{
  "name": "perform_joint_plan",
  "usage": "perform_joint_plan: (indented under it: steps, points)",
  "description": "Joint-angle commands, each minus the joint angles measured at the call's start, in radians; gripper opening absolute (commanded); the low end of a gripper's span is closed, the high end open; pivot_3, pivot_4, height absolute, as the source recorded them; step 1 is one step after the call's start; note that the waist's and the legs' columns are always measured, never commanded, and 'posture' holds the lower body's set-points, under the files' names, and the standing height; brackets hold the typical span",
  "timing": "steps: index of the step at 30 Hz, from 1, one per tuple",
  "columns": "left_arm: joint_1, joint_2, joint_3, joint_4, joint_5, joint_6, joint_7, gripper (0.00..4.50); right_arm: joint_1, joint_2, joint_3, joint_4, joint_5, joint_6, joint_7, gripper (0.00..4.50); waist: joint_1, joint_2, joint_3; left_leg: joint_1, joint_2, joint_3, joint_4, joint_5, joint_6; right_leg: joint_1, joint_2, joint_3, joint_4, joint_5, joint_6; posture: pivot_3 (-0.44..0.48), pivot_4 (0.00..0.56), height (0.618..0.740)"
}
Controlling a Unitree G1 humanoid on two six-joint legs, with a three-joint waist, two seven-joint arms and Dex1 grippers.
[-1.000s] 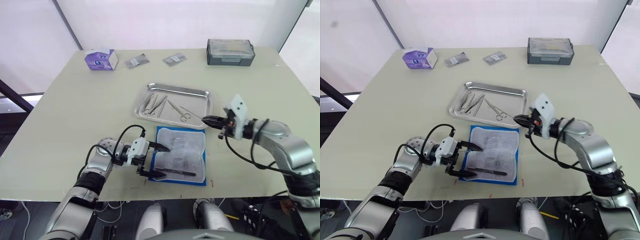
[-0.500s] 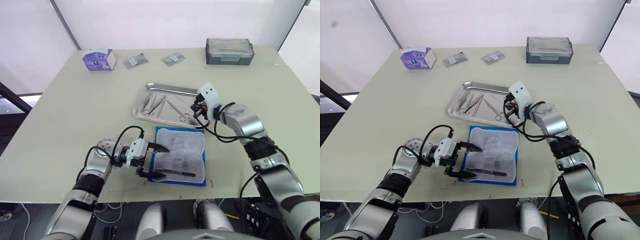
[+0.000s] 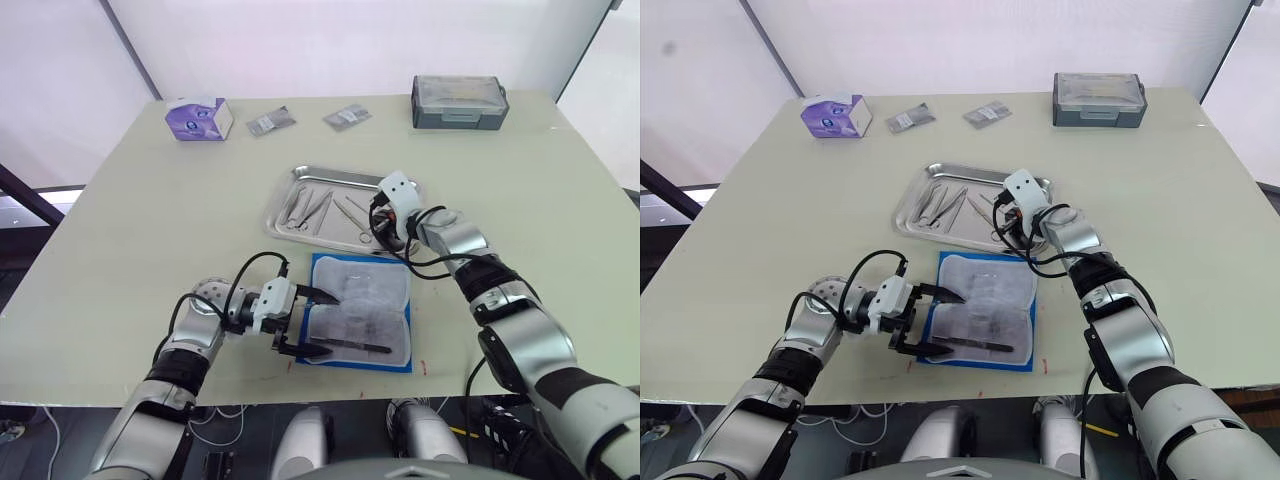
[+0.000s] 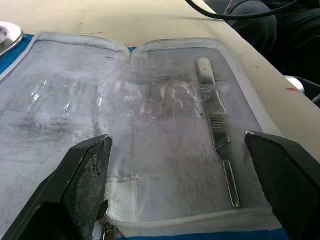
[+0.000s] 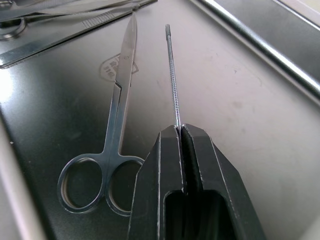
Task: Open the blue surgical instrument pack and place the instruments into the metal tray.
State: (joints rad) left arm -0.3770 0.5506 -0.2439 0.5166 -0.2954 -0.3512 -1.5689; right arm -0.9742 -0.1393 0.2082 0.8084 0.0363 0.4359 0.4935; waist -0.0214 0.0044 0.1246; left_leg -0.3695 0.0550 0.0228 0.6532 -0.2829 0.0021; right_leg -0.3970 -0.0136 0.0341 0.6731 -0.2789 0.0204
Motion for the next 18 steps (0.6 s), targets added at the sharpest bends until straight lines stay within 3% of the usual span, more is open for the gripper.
perform_joint_plan:
  steps: [1,4,7,11,18]
  points:
    - [0.052,-0.005,-0.044,0.043,0.051,0.033,-0.027,4.50,-0.027,-0.006,-0.019,-0.022,-0.014,-0.043,0.008,1.40,-0.001,0.000,0.000,0.000,0.000,0.000,0.000,0.000,0.000,0.000,0.000,0.000,0.000,0.000,0.000,0.000,0.150,0.731]
    - [0.048,-0.007,-0.044,0.046,0.053,0.033,-0.030,4.50,-0.021,-0.032,-0.024,-0.083,-0.014,-0.060,0.033,2.09,-0.003,0.001,0.000,0.000,0.000,0.000,0.000,0.000,0.000,0.000,0.000,0.000,0.000,0.000,0.000,0.000,0.150,0.731]
    - [0.043,-0.009,-0.045,0.047,0.054,0.032,-0.031,4.50,0.026,-0.084,-0.038,-0.230,0.003,-0.045,0.091,2.09,-0.003,0.002,0.002,-0.001,0.000,-0.001,0.000,0.000,0.000,-0.001,-0.001,0.000,0.000,0.000,0.000,0.000,0.150,0.731]
    - [0.037,-0.011,-0.048,0.054,0.057,0.027,-0.034,4.50,0.187,-0.193,-0.030,-0.533,0.064,-0.039,0.258,2.09,0.006,0.003,0.002,-0.003,0.000,-0.001,0.000,0.000,0.000,-0.001,-0.001,-0.002,-0.001,0.000,0.000,0.000,0.150,0.731]
    - [0.040,-0.007,-0.050,0.062,0.058,0.020,-0.045,4.50,0.475,-0.333,-0.062,-0.906,0.177,-0.024,0.400,2.09,0.005,0.003,0.002,-0.004,-0.001,-0.001,0.000,0.000,0.000,-0.002,0.000,-0.003,-0.001,0.000,0.001,0.000,0.150,0.731]
